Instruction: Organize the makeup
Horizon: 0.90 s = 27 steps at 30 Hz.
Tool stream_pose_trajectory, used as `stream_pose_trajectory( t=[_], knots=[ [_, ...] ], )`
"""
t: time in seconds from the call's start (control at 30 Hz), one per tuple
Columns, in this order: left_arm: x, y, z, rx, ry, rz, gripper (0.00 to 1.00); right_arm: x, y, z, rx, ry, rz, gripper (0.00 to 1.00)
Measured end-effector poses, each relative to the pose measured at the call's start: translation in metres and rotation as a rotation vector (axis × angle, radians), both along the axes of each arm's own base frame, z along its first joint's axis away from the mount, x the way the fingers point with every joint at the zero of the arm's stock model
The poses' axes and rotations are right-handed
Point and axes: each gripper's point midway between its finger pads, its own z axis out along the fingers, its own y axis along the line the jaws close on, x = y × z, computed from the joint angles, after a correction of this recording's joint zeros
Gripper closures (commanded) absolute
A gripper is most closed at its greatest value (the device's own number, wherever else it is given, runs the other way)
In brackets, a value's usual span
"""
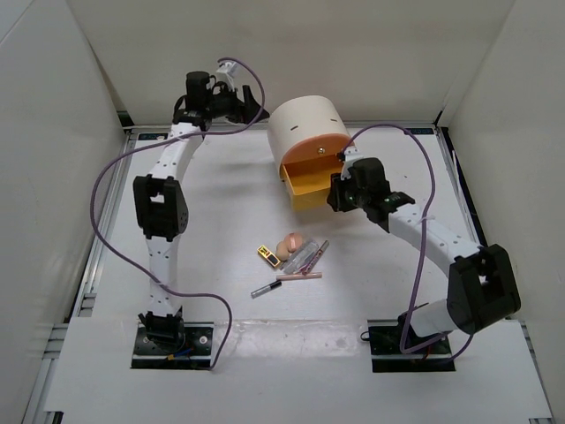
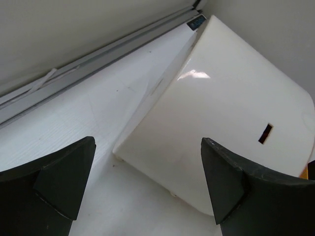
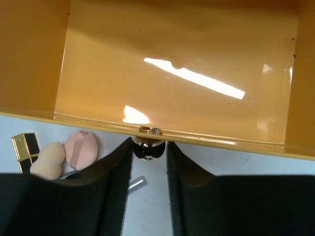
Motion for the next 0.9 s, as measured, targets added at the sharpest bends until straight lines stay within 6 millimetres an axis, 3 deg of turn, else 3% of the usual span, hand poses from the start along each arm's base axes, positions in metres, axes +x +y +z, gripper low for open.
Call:
stream_pose_trajectory(
  t=[0.07, 0.17, 0.4, 0.5, 0.63, 0.77, 0.9],
  knots=[
    [-0.003, 0.012, 0.013, 0.028, 0.001, 0.058, 0.02, 0.002, 0.001, 0.000, 0.003, -0.007, -0.003, 0.44],
    [-0.013, 0.037, 0.040, 0.057, -0.007, 0.152, 0.02, 0.003, 0.000, -0.001, 0.004, -0.005, -0.011, 0.01],
    [-0.074, 0.080, 0.084, 0.070, 0.012, 0.332, 0.02, 0.002, -0.002, 0.000, -0.006, -0.009, -0.006, 0.01],
    [-0.103, 0.088, 0.086, 0.068, 0.041, 0.394, 0.02, -0.009, -0.003, 0.004, -0.012, -0.004, 0.010, 0.01],
    [-0.152, 0.094, 0.057, 0.098, 0.151, 0.485, 0.02, -0.039, 0.000, 0.007, -0.050, 0.010, 0.071, 0.01],
    [-0.206, 0.105, 0.000, 0.184, 0.329, 0.598, 0.02, -0.079, 0.015, 0.001, -0.106, 0.037, 0.197, 0.01],
    [-0.262, 0.135, -0.051, 0.309, 0.495, 0.744, 0.02, -0.112, 0.040, -0.017, -0.164, 0.062, 0.376, 0.01]
  ],
)
